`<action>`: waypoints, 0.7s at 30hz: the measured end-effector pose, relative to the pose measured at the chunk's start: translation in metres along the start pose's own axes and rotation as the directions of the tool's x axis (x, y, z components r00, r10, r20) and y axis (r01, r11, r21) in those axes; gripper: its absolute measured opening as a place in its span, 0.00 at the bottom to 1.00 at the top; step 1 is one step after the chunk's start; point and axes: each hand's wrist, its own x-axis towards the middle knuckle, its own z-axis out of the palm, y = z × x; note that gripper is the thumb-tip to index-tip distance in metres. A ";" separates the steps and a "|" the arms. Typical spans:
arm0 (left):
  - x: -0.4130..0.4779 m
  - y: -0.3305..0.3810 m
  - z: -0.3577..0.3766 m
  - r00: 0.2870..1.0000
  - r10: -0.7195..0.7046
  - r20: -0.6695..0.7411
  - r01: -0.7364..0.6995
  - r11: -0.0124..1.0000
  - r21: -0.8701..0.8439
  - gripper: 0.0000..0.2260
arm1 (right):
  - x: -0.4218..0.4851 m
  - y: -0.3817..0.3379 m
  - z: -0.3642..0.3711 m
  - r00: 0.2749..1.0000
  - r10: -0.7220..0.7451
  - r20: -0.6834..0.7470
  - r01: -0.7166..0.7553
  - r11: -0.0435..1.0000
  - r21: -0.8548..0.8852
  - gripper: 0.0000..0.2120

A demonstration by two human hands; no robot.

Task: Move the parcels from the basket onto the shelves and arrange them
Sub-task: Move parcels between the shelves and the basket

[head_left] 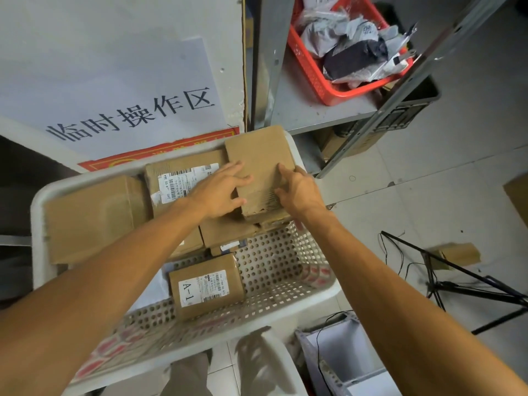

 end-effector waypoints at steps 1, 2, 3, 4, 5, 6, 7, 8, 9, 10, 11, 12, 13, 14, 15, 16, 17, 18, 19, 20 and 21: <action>-0.002 0.002 -0.003 1.000 0.000 0.030 -0.001 1.000 0.031 0.28 | -0.003 -0.002 -0.003 1.000 0.012 0.016 -0.012 1.000 -0.026 0.27; -0.005 0.004 -0.007 0.998 -0.003 0.067 -0.001 0.998 0.063 0.28 | -0.006 -0.004 -0.005 0.999 0.017 0.036 -0.015 0.998 -0.063 0.27; -0.010 0.007 -0.010 0.994 -0.013 0.106 0.004 0.996 0.086 0.27 | -0.011 -0.007 -0.007 0.998 0.016 0.057 -0.010 0.995 -0.100 0.26; -0.017 0.009 -0.014 0.990 -0.026 0.140 0.013 0.995 0.095 0.27 | -0.016 -0.010 -0.008 0.997 0.009 0.076 0.000 0.992 -0.125 0.25; -0.024 0.011 -0.018 0.985 -0.039 0.169 0.024 0.996 0.090 0.27 | -0.023 -0.014 -0.010 0.996 -0.004 0.093 0.017 0.991 -0.134 0.26; -0.033 0.012 -0.023 0.980 -0.049 0.192 0.034 0.996 0.078 0.26 | -0.030 -0.020 -0.012 0.994 -0.028 0.110 0.043 0.990 -0.133 0.27; -0.043 0.013 -0.030 0.977 -0.059 0.207 0.046 0.997 0.067 0.26 | -0.038 -0.026 -0.016 0.990 -0.057 0.126 0.073 0.989 -0.127 0.29; -0.054 0.012 -0.037 0.976 -0.072 0.206 0.060 0.996 0.063 0.26 | -0.046 -0.033 -0.020 0.986 -0.089 0.143 0.105 0.988 -0.113 0.29; -0.066 0.011 -0.046 0.978 -0.084 0.192 0.072 0.995 0.068 0.26 | -0.053 -0.042 -0.023 0.980 -0.118 0.157 0.132 0.988 -0.081 0.29; -0.079 0.010 -0.054 0.981 -0.095 0.170 0.082 0.993 0.080 0.26 | -0.060 -0.052 -0.025 0.975 -0.140 0.173 0.149 0.988 -0.037 0.29; -0.095 0.008 -0.061 0.984 -0.105 0.144 0.093 0.992 0.089 0.26 | -0.068 -0.063 -0.026 0.969 -0.157 0.188 0.159 0.987 0.006 0.29; -0.112 0.005 -0.068 0.988 -0.115 0.101 0.106 0.991 0.084 0.25 | -0.076 -0.076 -0.026 0.964 -0.182 0.193 0.178 0.983 0.039 0.30; -0.131 0.002 -0.078 0.992 -0.120 0.046 0.117 0.991 0.072 0.25 | -0.083 -0.091 -0.027 0.956 -0.218 0.194 0.211 0.976 0.057 0.31; -0.152 -0.002 -0.087 0.993 -0.119 -0.009 0.119 0.991 0.061 0.26 | -0.092 -0.107 -0.027 0.946 -0.255 0.201 0.247 0.967 0.062 0.32; -0.174 -0.005 -0.095 0.992 -0.116 -0.058 0.119 0.992 0.049 0.26 | -0.101 -0.123 -0.026 0.935 -0.286 0.212 0.281 0.958 0.054 0.35; -0.197 -0.010 -0.104 0.988 -0.116 -0.102 0.121 0.992 0.040 0.26 | -0.110 -0.140 -0.025 0.924 -0.315 0.219 0.315 0.949 0.035 0.38; -0.222 -0.015 -0.112 0.983 -0.122 -0.139 0.129 0.991 0.040 0.26 | -0.121 -0.158 -0.025 0.912 -0.345 0.222 0.353 0.936 0.006 0.41; -0.246 -0.022 -0.120 0.975 -0.143 -0.168 0.152 0.987 0.044 0.26 | -0.131 -0.177 -0.025 0.897 -0.382 0.221 0.395 0.918 -0.019 0.43; -0.270 -0.028 -0.127 0.963 -0.188 -0.193 0.200 0.979 0.046 0.27 | -0.141 -0.196 -0.025 0.880 -0.421 0.219 0.438 0.898 -0.032 0.43; -0.295 -0.035 -0.135 0.943 -0.250 -0.219 0.265 0.963 0.040 0.28 | -0.150 -0.216 -0.027 0.859 -0.464 0.217 0.481 0.876 -0.031 0.44; -0.319 -0.041 -0.144 0.916 -0.317 -0.244 0.332 0.943 0.022 0.30 | -0.159 -0.236 -0.028 0.834 -0.506 0.221 0.523 0.852 -0.024 0.43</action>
